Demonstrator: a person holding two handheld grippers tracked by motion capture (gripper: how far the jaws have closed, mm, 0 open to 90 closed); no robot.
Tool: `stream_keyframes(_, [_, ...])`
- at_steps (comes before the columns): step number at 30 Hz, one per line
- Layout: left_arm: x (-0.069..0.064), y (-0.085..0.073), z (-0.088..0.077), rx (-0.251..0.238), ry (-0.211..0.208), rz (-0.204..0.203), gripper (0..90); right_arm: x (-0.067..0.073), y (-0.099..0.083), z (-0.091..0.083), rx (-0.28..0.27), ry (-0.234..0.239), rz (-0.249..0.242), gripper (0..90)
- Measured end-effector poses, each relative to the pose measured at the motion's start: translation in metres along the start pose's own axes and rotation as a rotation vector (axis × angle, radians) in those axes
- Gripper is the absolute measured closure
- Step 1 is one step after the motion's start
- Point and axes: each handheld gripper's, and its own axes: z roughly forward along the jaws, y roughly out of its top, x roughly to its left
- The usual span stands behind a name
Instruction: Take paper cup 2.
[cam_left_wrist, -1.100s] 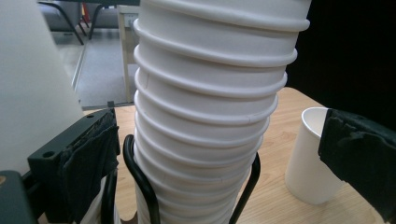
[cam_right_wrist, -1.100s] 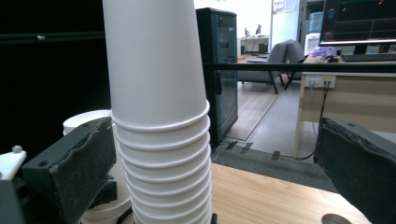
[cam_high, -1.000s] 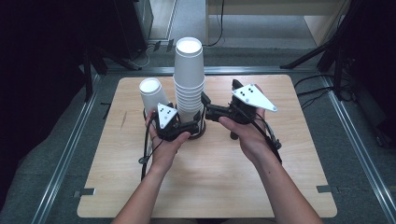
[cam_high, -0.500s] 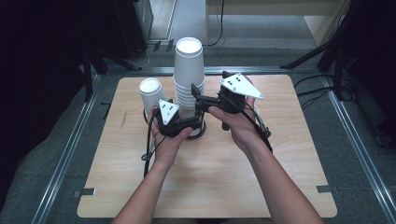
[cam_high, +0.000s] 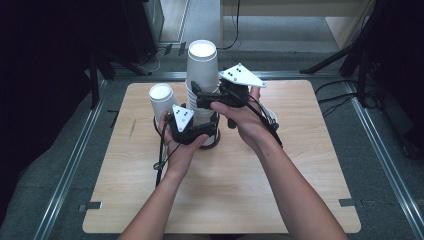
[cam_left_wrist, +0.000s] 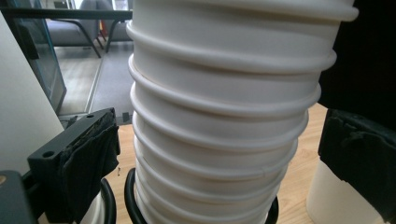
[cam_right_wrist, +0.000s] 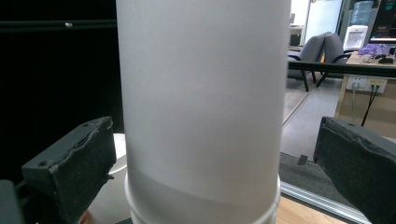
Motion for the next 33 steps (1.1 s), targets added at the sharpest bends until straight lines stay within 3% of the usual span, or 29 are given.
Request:
stream_keyframes(6, [0.003,0.001,0.001,-0.01,0.017,0.004,0.0,0.001,0.004,0.013,0.035,0.029,0.022,0.0])
stream_keyframes(14, [0.001,0.001,0.004,-0.007,0.019,0.025,0.0,0.008,0.002,0.025,0.071,0.026,-0.003,2.5])
stream_keyframes(18, [-0.002,0.0,0.004,-0.015,0.01,0.04,6.2,0.007,0.002,0.026,0.053,-0.002,0.013,10.1])
stream_keyframes(23, [-0.001,-0.001,0.005,-0.008,0.009,0.033,6.2,0.007,0.002,0.025,0.048,-0.012,0.0,11.6])
stream_keyframes(33, [-0.001,0.0,0.004,-0.005,0.002,0.027,6.5,0.011,0.007,0.024,0.008,-0.033,0.02,12.2])
